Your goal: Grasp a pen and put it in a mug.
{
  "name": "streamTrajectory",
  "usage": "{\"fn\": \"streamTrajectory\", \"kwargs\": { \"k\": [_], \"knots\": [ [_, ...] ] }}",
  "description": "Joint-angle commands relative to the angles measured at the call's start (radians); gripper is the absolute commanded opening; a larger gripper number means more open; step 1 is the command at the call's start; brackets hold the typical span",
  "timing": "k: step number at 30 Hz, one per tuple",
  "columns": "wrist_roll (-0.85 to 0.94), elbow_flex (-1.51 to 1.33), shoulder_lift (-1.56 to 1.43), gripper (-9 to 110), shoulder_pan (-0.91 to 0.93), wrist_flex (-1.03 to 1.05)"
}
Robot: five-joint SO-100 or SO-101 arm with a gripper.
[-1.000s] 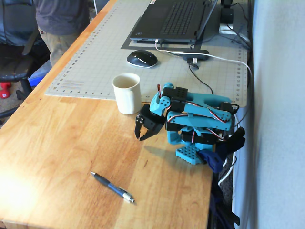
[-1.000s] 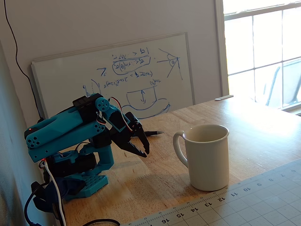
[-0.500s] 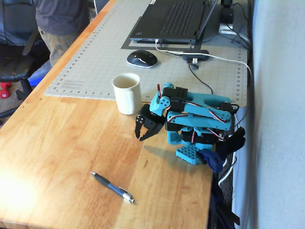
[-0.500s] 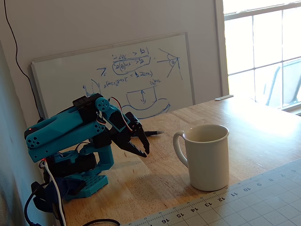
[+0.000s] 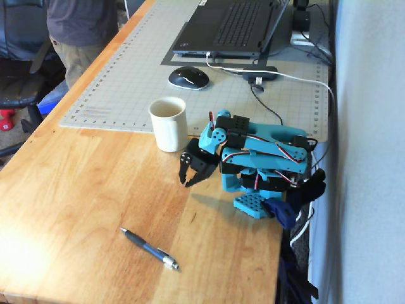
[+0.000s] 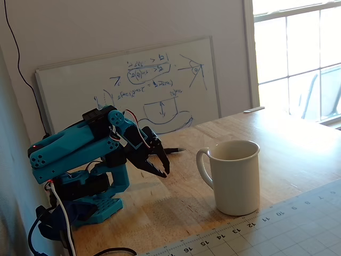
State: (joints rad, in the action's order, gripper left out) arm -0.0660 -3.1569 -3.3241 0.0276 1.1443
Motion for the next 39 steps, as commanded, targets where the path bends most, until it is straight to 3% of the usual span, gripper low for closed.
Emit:
{"fn": "streamTrajectory", "kwargs": {
  "k": [1, 10, 19, 25, 39],
  "knots": [
    [-0.103, 0.069, 0.005, 1, -0.014, -0.066],
    [-0.634, 0.193, 0.316, 2, -0.184, -0.364],
    [-1.081, 0.311, 0.627, 17, -0.339, -0.644],
    [-1.290, 0.476, 0.884, 24, -0.365, -0.680],
    [-1.835, 0.815, 1.279, 24, -0.488, -0.681]
  ]
}}
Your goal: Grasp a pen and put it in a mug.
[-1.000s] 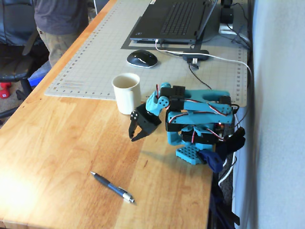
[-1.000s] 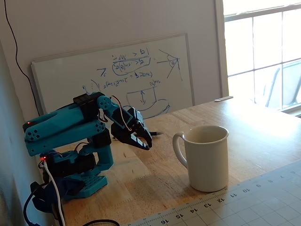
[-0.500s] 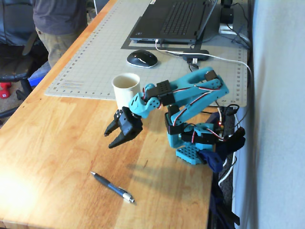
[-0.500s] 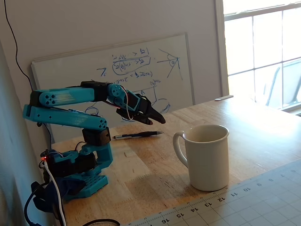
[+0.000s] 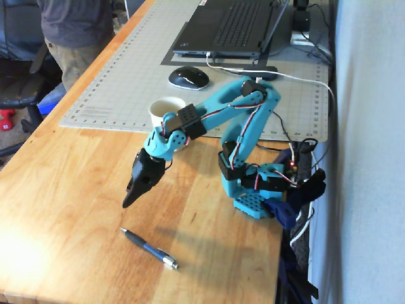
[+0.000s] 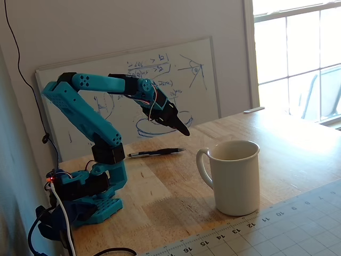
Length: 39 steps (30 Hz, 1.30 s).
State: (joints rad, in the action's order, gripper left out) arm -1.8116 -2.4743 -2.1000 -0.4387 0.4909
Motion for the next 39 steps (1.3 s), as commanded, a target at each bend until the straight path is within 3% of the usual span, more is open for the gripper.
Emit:
{"fn": "streamTrajectory", "kwargs": {
  "k": [1, 14, 23, 31, 39],
  "knots": [
    [-0.114, 0.144, 0.084, 24, -0.028, -0.028],
    [-0.160, 0.141, 0.279, 24, -0.077, -0.028],
    [-0.169, 0.179, 0.305, 24, -0.150, -0.029],
    [-0.311, 0.276, 0.379, 24, -0.183, -0.029],
    [-0.304, 0.275, 0.380, 24, -0.186, -0.029]
  ]
}}
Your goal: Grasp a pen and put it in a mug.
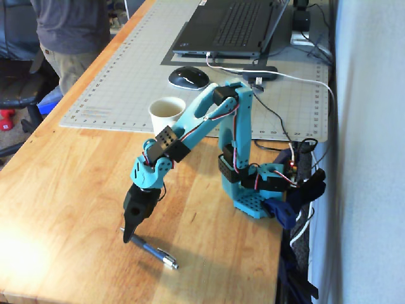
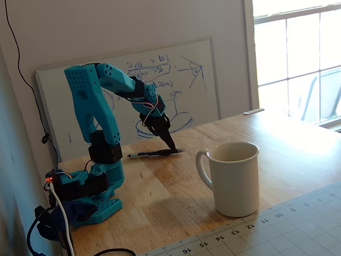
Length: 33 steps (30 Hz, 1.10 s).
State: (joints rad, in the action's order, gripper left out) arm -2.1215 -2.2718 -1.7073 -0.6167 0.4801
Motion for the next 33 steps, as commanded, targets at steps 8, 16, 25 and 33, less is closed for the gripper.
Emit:
{"fn": "streamTrajectory", "kwargs": {
  "k": [8, 16, 25, 33],
  "knots": [
    [0.176, 0.058, 0.003, 24, -0.008, -0.018],
    [0.253, 0.055, 0.080, 24, -0.008, -0.018],
    [0.255, 0.057, 0.147, 24, -0.008, -0.018],
    [0.252, 0.055, 0.156, 15, 0.005, -0.018]
  ]
}}
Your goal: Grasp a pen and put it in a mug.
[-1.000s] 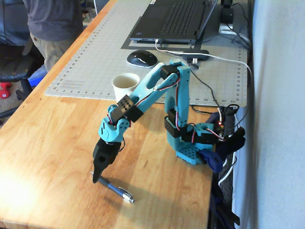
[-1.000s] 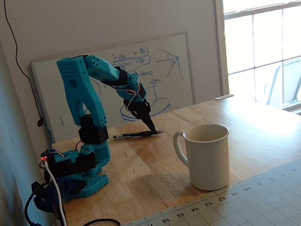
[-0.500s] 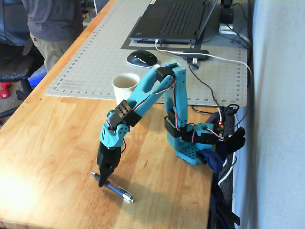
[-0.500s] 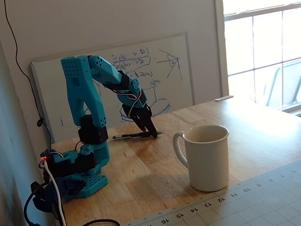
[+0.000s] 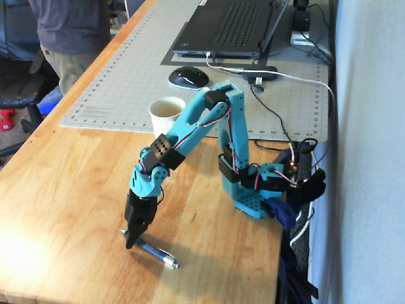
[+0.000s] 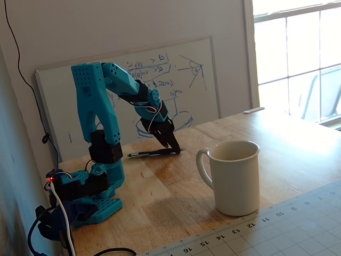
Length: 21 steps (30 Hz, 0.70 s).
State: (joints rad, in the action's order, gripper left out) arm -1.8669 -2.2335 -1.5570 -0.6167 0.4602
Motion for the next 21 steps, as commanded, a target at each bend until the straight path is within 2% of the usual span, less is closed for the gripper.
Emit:
{"fn": "streamTrajectory", "kwargs": {
  "k": [1, 8, 16, 21],
  "knots": [
    [-0.002, 0.017, 0.006, 13, 0.012, 0.002],
    [-0.002, 0.017, 0.005, 0, 0.043, 0.002],
    [-0.002, 0.017, -0.026, 0, 0.043, 0.002],
    [-0.002, 0.017, -0.186, 0, 0.051, 0.002]
  ]
}}
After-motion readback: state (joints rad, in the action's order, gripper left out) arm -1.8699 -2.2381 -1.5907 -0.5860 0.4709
